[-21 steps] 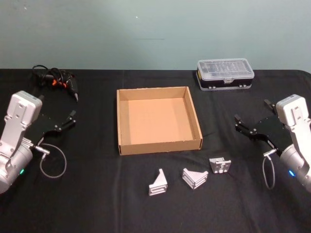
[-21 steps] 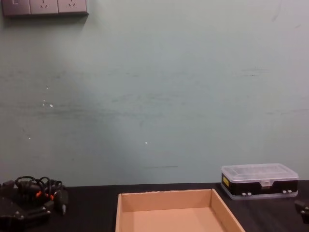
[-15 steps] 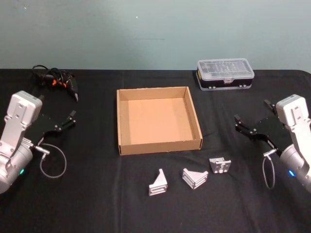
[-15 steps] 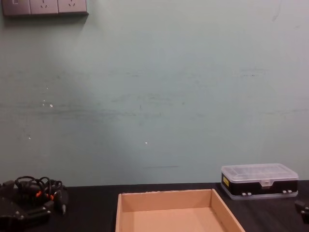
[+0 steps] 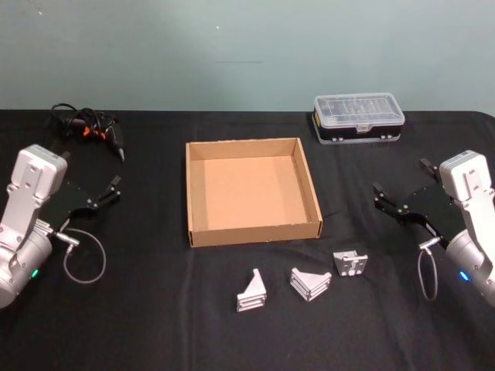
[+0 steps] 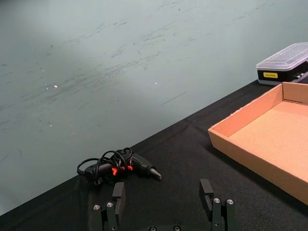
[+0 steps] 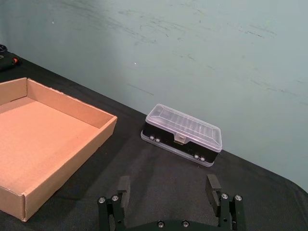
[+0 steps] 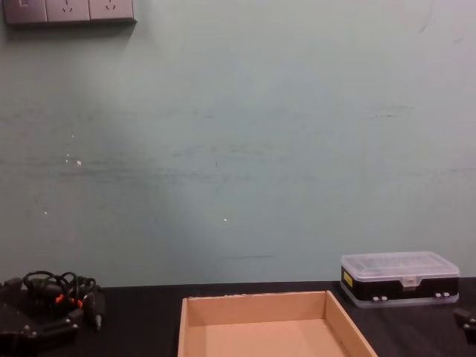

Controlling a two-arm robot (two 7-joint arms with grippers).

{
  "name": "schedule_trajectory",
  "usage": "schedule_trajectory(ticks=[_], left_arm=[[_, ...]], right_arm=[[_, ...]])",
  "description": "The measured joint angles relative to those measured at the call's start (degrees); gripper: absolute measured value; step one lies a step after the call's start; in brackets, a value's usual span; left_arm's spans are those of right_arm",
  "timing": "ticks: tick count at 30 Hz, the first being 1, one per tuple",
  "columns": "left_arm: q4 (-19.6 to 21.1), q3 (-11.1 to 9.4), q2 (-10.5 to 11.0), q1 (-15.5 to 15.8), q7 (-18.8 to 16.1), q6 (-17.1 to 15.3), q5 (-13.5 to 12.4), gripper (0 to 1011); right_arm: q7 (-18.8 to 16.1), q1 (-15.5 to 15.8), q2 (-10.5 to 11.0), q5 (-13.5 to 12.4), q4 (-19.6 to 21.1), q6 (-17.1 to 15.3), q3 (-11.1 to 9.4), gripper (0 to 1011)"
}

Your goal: Use one hand to pick up the angle iron from the table and place it into the box.

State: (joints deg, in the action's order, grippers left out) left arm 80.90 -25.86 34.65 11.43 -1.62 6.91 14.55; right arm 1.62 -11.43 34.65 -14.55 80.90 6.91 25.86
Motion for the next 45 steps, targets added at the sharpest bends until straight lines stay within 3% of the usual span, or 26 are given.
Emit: schedule_trajectory(ticks=[45], left_arm=[[0.0, 0.0, 0.0, 0.0, 0.0, 0.0, 0.0, 1011]], right_arm=[[0.0, 0.0, 0.0, 0.0, 0.0, 0.0, 0.0, 1000]])
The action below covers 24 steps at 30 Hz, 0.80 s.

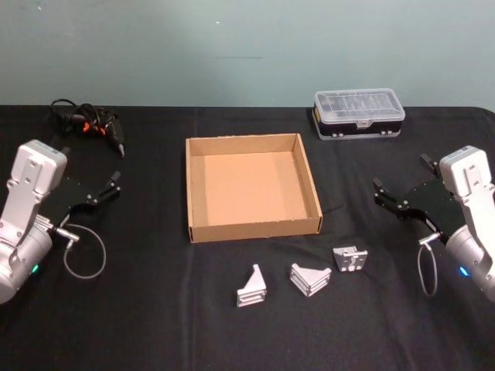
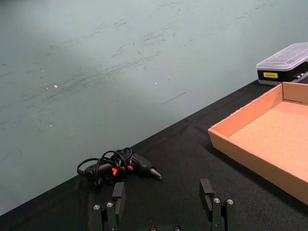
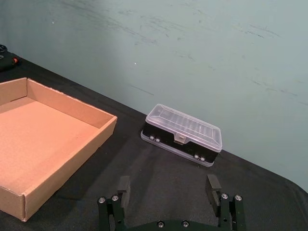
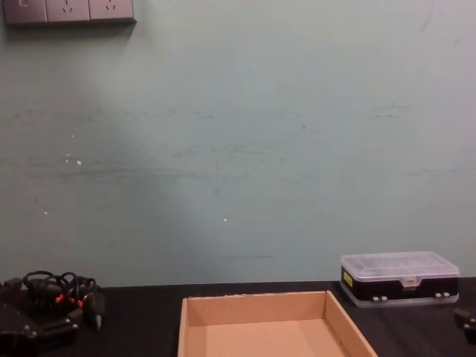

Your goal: Use one hand to pick up the angle iron from the table and place it into the box.

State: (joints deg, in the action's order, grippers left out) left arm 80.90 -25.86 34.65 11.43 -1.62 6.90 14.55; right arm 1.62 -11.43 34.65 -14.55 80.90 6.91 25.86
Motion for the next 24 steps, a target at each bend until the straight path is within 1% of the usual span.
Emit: schedule_trajectory(ticks=[6, 8, 9, 12, 13, 16, 18, 21, 22, 24], left_arm=[[0.0, 0.0, 0.0, 0.0, 0.0, 0.0, 0.0, 1011], [0.0, 0.0, 0.0, 0.0, 0.0, 0.0, 0.0, 1011], [0.0, 0.0, 0.0, 0.0, 0.0, 0.0, 0.0, 1011], [0.0, 0.0, 0.0, 0.0, 0.0, 0.0, 0.0, 1011], [0.0, 0.0, 0.0, 0.0, 0.0, 0.0, 0.0, 1011], [0.0, 0.0, 0.0, 0.0, 0.0, 0.0, 0.0, 1011], [0.0, 0.0, 0.0, 0.0, 0.0, 0.0, 0.0, 1011], [0.0, 0.0, 0.0, 0.0, 0.0, 0.0, 0.0, 1011], [0.0, 0.0, 0.0, 0.0, 0.0, 0.0, 0.0, 1011], [0.0, 0.0, 0.0, 0.0, 0.0, 0.0, 0.0, 1011]], right_arm=[[0.0, 0.0, 0.0, 0.0, 0.0, 0.0, 0.0, 1000], [-0.6, 0.6, 0.0, -0.5, 1.0, -0.1, -0.4, 1000], [-1.4, 1.1, 0.1, -1.3, 2.1, -0.8, -0.8, 1000], [-2.6, 1.9, 0.5, -2.4, 4.3, -2.5, -1.4, 1000], [-3.3, 2.6, 0.9, -3.0, 6.1, -3.8, -1.7, 1000], [-4.0, 3.7, 1.8, -3.4, 9.4, -5.9, -2.2, 1000], [-5.2, 5.2, 2.8, -4.8, 13.4, -9.1, -2.9, 1000], [-6.3, 6.3, 3.5, -6.1, 16.0, -11.6, -3.4, 1000], [-6.9, 7.1, 3.9, -7.1, 17.7, -13.7, -3.8, 1000], [-7.4, 7.8, 4.3, -8.1, 19.3, -16.1, -4.2, 1000]])
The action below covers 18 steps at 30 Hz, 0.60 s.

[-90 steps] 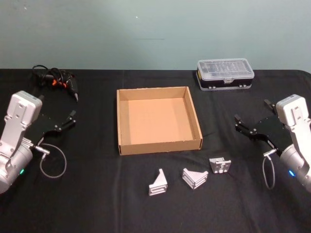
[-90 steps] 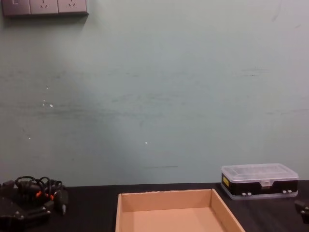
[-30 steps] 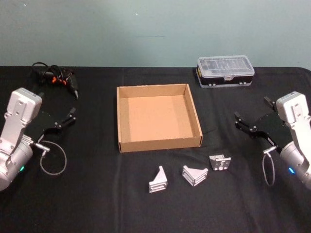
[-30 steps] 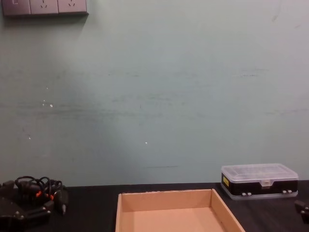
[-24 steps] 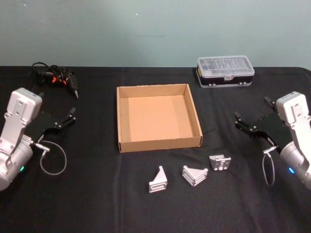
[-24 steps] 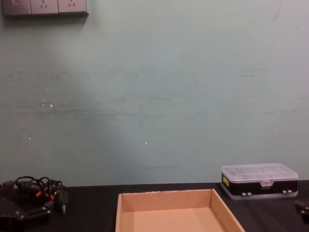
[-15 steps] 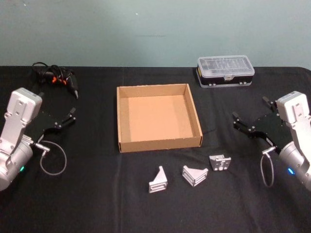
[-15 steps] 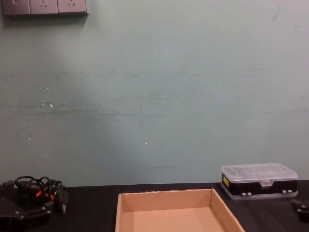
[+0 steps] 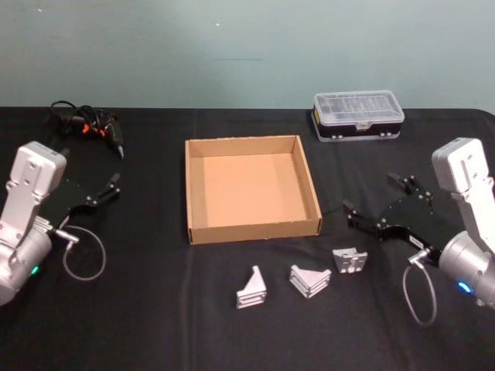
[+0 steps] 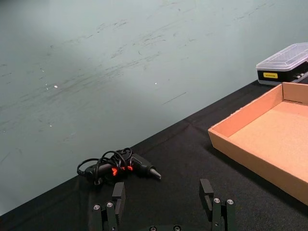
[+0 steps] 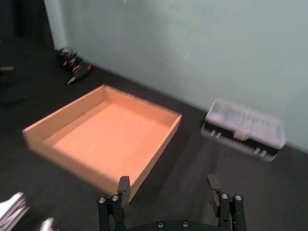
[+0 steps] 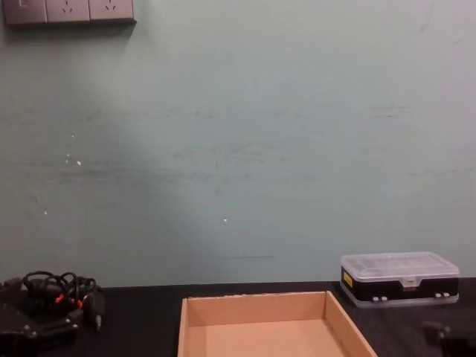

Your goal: Use one hand to pick up the angle iron from the table and place it into the box.

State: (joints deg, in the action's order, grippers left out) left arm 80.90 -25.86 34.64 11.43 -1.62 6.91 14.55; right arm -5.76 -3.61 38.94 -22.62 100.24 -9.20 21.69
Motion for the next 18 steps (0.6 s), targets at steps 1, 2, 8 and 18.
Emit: schedule_trajectory(ticks=[1, 2, 8, 18], left_arm=[[0.0, 0.0, 0.0, 0.0, 0.0, 0.0, 0.0, 1011], [0.0, 0.0, 0.0, 0.0, 0.0, 0.0, 0.0, 1011], [0.0, 0.0, 0.0, 0.0, 0.0, 0.0, 0.0, 1011], [0.0, 0.0, 0.0, 0.0, 0.0, 0.0, 0.0, 1011]], right_arm=[[-0.3, 0.6, 0.2, -1.3, 1.4, -3.1, -0.5, 1000], [-0.5, 0.9, 0.3, -1.9, 2.0, -4.6, -0.7, 1000], [-0.1, 2.8, 0.0, -5.4, 5.4, -13.7, -2.3, 1000], [6.2, 4.8, -5.6, -9.4, 8.7, -27.0, -5.1, 1000]])
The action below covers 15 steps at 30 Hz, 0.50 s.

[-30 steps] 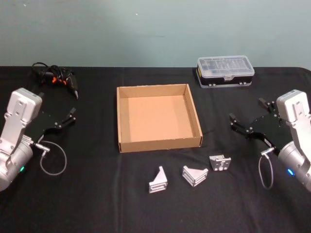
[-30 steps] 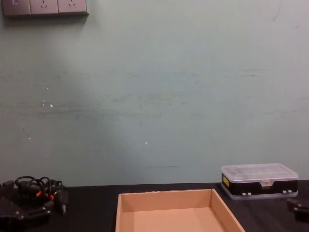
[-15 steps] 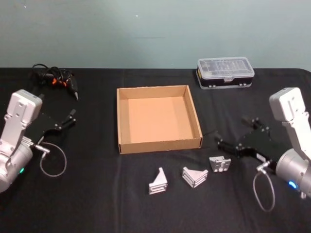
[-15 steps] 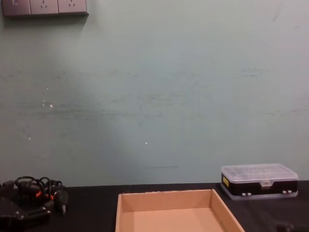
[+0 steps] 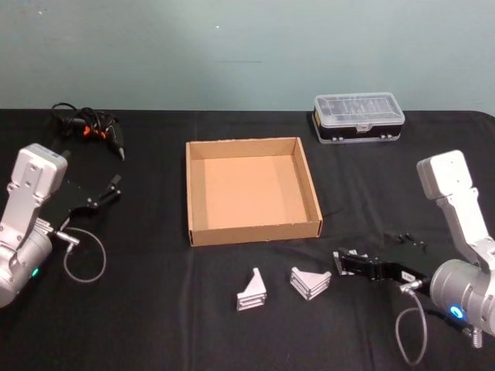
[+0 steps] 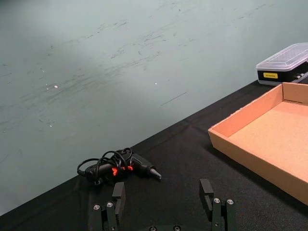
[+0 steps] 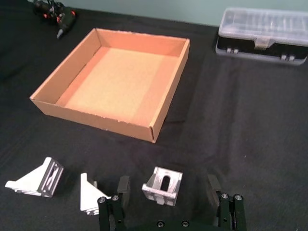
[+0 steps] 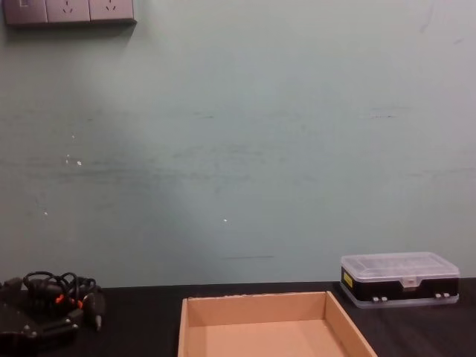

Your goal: Use one hand to pick up the angle iron from the table and place it into the box.

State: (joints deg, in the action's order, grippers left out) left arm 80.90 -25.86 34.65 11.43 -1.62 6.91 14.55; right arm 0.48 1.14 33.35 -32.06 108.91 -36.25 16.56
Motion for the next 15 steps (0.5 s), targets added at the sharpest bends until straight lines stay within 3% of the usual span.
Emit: schedule_trajectory(ticks=[7, 15], left_arm=[[0.0, 0.0, 0.0, 0.0, 0.0, 0.0, 0.0, 1011], [0.0, 0.0, 0.0, 0.0, 0.0, 0.0, 0.0, 1011]], right_arm=[[2.1, -0.6, -2.6, 0.0, 0.0, -4.2, -0.1, 1000], [3.7, -1.4, -5.2, 1.4, -1.0, -6.2, 0.2, 1000]])
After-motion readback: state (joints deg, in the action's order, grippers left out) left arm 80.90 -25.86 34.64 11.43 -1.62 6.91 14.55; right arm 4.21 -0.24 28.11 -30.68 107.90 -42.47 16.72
